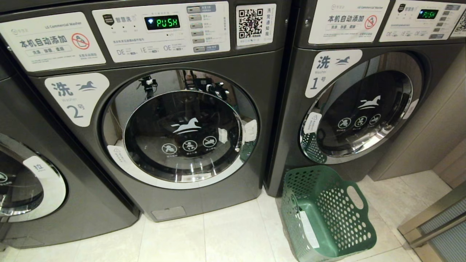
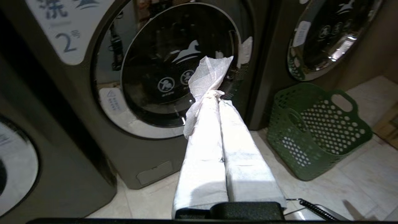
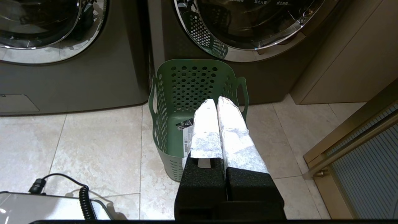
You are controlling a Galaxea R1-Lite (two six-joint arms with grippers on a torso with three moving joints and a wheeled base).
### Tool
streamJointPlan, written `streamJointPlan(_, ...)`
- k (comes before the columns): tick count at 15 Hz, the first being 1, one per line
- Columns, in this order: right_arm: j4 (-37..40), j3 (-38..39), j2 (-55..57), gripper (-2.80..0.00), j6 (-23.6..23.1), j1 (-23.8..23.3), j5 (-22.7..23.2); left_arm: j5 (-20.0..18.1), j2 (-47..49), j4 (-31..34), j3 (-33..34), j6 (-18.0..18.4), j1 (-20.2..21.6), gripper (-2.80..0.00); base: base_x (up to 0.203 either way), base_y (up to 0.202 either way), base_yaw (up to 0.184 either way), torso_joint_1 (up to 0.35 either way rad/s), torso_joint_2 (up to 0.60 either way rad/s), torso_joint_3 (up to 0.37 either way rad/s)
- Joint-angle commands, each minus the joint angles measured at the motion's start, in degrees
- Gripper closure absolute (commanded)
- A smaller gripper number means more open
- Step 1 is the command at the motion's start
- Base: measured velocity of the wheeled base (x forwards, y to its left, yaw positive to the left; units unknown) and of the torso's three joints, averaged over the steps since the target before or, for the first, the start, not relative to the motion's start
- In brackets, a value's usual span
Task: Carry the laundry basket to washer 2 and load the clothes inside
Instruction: Press the washing machine switch
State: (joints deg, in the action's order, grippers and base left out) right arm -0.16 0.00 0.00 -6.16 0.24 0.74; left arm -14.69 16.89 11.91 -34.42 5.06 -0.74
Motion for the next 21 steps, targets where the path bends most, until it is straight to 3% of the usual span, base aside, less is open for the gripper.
streamJointPlan(1,0.07,-0.09,0.09,0.0,-0.08,0.02,0.05,-5.68,18.31,-1.96,-6.65,0.0,-0.09,0.0,0.0,0.0,0.0,0.0,0.0,0.0)
streamJointPlan(3,0.07,-0.09,0.09,0.0,-0.08,0.02,0.05,-9.2,29.48,-7.96,-9.95,0.07,-0.48,0.0,0.0,0.0,0.0,0.0,0.0,0.0)
streamJointPlan(6,0.07,-0.09,0.09,0.0,-0.17,0.02,0.05,-10.45,44.34,-18.2,-15.92,0.36,-4.8,0.0,0.0,0.0,0.0,0.0,0.0,0.0)
streamJointPlan(9,0.07,-0.09,0.09,0.0,-0.17,0.02,0.05,-4.79,56.18,-22.6,-24.58,0.41,-15.97,0.0,0.0,0.0,0.0,0.0,0.0,0.0)
streamJointPlan(16,0.16,-0.09,0.09,0.0,0.09,0.02,-0.13,10.82,75.84,-30.84,-45.08,0.31,-32.03,0.0,0.0,0.0,0.0,0.0,0.0,0.0)
streamJointPlan(21,0.14,-0.04,0.09,0.0,0.27,0.02,-0.26,14.8,80.81,-31.26,-51.46,2.48,-34.66,0.0,0.0,0.0,0.0,0.0,0.0,0.0)
